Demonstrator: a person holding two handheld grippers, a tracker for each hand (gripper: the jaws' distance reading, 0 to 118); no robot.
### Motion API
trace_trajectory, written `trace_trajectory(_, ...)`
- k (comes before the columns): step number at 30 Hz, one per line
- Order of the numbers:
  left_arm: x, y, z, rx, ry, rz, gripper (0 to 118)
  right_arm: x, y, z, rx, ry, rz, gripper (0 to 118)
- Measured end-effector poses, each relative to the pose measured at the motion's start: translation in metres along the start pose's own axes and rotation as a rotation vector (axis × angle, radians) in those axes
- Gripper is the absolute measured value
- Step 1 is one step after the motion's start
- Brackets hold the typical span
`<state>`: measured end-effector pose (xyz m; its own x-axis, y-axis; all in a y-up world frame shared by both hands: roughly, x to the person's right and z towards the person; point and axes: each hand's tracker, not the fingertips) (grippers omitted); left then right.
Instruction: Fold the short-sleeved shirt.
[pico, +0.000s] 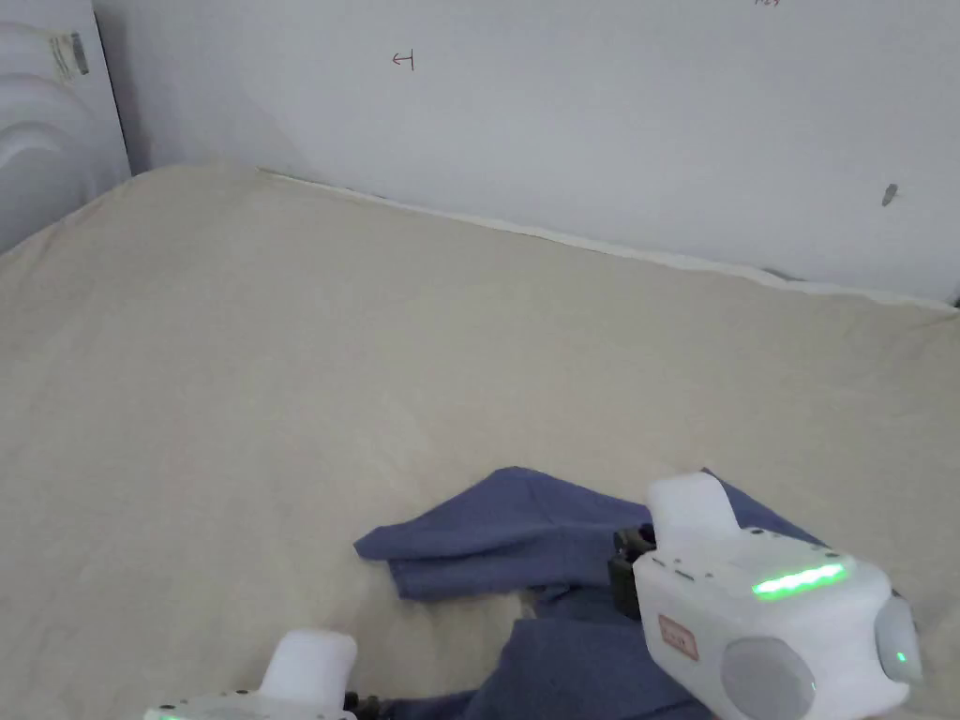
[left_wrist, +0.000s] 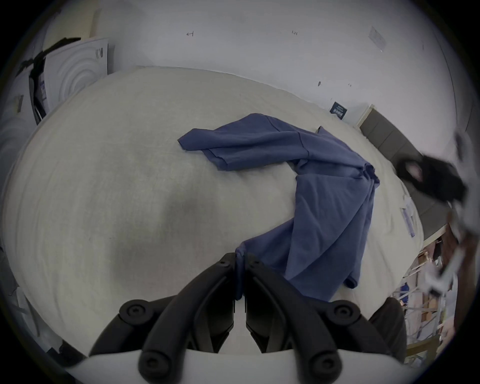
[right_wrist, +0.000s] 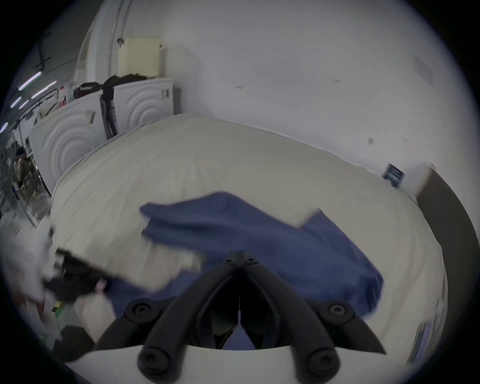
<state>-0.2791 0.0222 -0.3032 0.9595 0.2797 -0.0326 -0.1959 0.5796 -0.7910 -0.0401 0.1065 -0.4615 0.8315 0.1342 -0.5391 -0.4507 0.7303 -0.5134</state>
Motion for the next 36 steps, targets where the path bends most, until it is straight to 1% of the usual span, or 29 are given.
trace_trajectory(1,-0.002,0.001,-0.001,-0.004,-0.011,-0.004,5,0.001,0.017,-0.022,-0.024,0.008,0.014,1)
trace_trajectory(2,-0.004,0.002,-0.002,-0.007,-0.016,0.001,5,0.002,0.034,-0.045,-0.047,0.003,0.036,8)
trace_trajectory(3,-0.005,0.001,0.0,-0.004,-0.028,0.008,5,0.003,0.047,-0.065,-0.071,-0.001,0.069,31)
trace_trajectory(4,-0.008,0.001,0.0,-0.007,-0.042,0.007,5,0.004,0.058,-0.085,-0.093,-0.002,0.087,71)
trace_trajectory(5,-0.009,0.001,-0.001,-0.008,-0.046,0.01,5,0.005,0.068,-0.105,-0.119,0.007,0.097,117)
trace_trajectory(6,-0.011,0.001,-0.001,-0.003,-0.055,0.019,5,0.007,0.076,-0.126,-0.185,0.027,0.106,117)
trace_trajectory(7,-0.012,0.001,-0.002,-0.006,-0.063,0.018,5,0.008,0.079,-0.142,-0.216,0.046,0.097,116)
trace_trajectory(8,-0.013,0.001,-0.003,-0.014,-0.067,0.017,5,0.01,0.077,-0.155,-0.208,0.035,0.11,116)
trace_trajectory(11,-0.015,0.0,-0.007,-0.014,-0.08,0.031,5,0.014,0.066,-0.196,-0.325,0.061,0.096,116)
trace_trajectory(12,-0.016,0.0,-0.009,-0.017,-0.08,0.031,5,0.007,0.074,-0.203,-0.344,0.054,0.11,116)
trace_trajectory(14,-0.017,0.0,-0.011,-0.024,-0.085,0.038,5,0.006,0.067,-0.213,-0.359,0.054,0.155,114)
trace_trajectory(15,-0.018,0.001,-0.01,-0.024,-0.087,0.042,5,0.007,0.064,-0.215,-0.35,0.06,0.167,112)
trace_trajectory(16,-0.019,0.001,-0.01,-0.026,-0.09,0.045,5,0.004,0.069,-0.209,-0.342,0.088,0.159,108)
trace_trajectory(17,-0.019,0.001,-0.01,-0.028,-0.089,0.041,5,0.007,0.072,-0.202,-0.347,0.159,0.124,89)
trace_trajectory(18,-0.018,0.001,-0.009,-0.031,-0.084,0.037,5,0.01,0.075,-0.192,-0.314,0.154,0.089,60)
trace_trajectory(19,-0.017,0.002,-0.007,-0.039,-0.084,0.039,5,0.012,0.076,-0.182,-0.264,0.085,0.112,11)
trace_trajectory(20,-0.016,0.003,-0.005,-0.047,-0.088,0.046,5,0.012,0.082,-0.165,-0.22,0.006,0.135,3)
trace_trajectory(21,-0.016,0.005,-0.004,-0.051,-0.088,0.046,5,0.023,0.086,-0.155,-0.252,0.072,0.093,3)
trace_trajectory(22,-0.014,0.007,0.0,-0.053,-0.079,0.046,5,0.033,0.09,-0.143,-0.263,0.094,0.063,3)
trace_trajectory(24,-0.013,0.012,0.012,-0.031,-0.061,0.079,5,0.047,0.095,-0.104,-0.196,0.032,0.076,3)
trace_trajectory(25,-0.012,0.016,0.019,-0.025,-0.073,0.085,5,0.057,0.098,-0.085,-0.174,0.023,0.071,3)
trace_trajectory(27,-0.006,0.027,0.039,0.016,-0.045,0.086,5,0.083,0.105,-0.04,-0.124,-0.018,0.045,3)
trace_trajectory(28,-0.002,0.031,0.048,0.029,-0.035,0.08,5,0.093,0.106,-0.012,-0.112,-0.016,0.035,3)
trace_trajectory(29,0.001,0.036,0.055,0.055,-0.014,0.05,5,0.103,0.108,0.009,-0.103,-0.049,0.025,3)
trace_trajectory(30,0.005,0.04,0.064,0.061,0.021,0.056,5,0.113,0.108,0.033,-0.062,-0.085,0.023,3)
trace_trajectory(31,0.008,0.043,0.075,0.072,0.011,0.069,5,0.123,0.11,0.056,-0.037,-0.083,0.021,3)
trace_trajectory(33,0.014,0.054,0.095,0.127,0.004,0.072,5,0.143,0.109,0.104,0.016,-0.129,-0.018,3)
trace_trajectory(34,0.015,0.062,0.106,0.146,0.051,0.065,5,0.154,0.108,0.127,0.043,-0.142,-0.046,3)
trace_trajectory(36,0.017,0.078,0.13,0.194,0.075,0.059,5,0.171,0.104,0.177,0.085,-0.188,-0.083,3)
